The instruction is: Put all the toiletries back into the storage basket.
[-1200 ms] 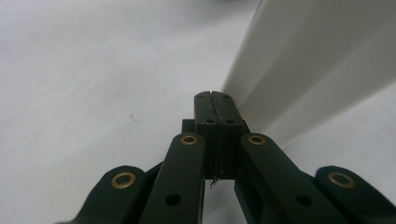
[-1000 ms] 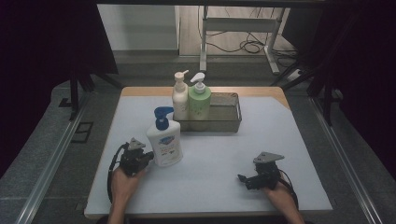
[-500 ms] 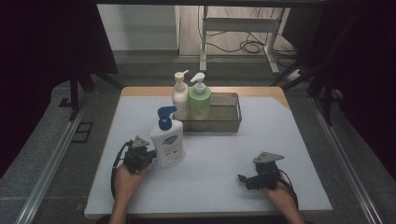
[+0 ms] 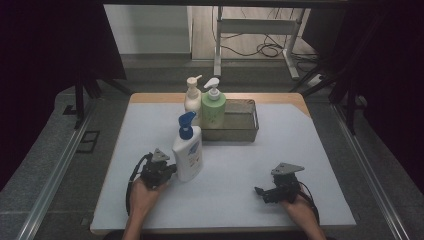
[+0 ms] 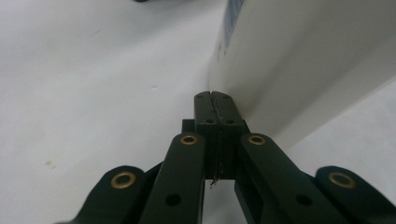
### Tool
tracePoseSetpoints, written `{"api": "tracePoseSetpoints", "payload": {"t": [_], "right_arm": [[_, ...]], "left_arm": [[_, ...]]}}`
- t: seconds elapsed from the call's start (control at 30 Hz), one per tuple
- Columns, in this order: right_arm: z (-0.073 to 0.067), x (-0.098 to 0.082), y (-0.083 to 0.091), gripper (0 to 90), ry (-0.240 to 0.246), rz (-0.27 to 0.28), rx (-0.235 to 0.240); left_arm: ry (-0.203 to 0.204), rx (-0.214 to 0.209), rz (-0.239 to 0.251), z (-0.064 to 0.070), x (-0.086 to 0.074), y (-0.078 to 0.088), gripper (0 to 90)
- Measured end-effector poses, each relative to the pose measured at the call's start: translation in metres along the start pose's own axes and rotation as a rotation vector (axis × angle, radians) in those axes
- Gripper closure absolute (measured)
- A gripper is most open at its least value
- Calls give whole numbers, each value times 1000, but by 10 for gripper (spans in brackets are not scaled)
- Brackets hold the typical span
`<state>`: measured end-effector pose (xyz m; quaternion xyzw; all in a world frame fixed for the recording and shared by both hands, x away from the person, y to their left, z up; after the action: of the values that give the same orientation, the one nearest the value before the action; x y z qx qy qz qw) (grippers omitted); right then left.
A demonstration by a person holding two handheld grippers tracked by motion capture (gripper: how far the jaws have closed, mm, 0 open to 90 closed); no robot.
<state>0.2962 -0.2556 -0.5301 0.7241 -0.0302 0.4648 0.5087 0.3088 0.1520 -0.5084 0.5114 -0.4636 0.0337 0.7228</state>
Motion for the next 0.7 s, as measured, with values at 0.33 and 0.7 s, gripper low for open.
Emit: {"api": "tracePoseSetpoints", "payload": {"t": [0.33,0.7], "right_arm": [[0,0,0,31,-1,0,1],[0,0,0,31,-1,0,0]], "left_arm": [[-38,-15,-8,15,6,-6,895],[-72,-43,-11,29,9,-9,895]]}}
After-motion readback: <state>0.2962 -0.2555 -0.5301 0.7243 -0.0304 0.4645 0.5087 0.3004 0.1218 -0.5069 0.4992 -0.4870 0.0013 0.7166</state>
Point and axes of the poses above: each handheld gripper's, and its own axes: y roughly backward along the jaws, x roughly out of its top, z roughly to its right, the point moved 1 cm from there along -y, roughly forward along the jaws, and after that the axes turned 4 degrees about -y, right-handed, at the moved point
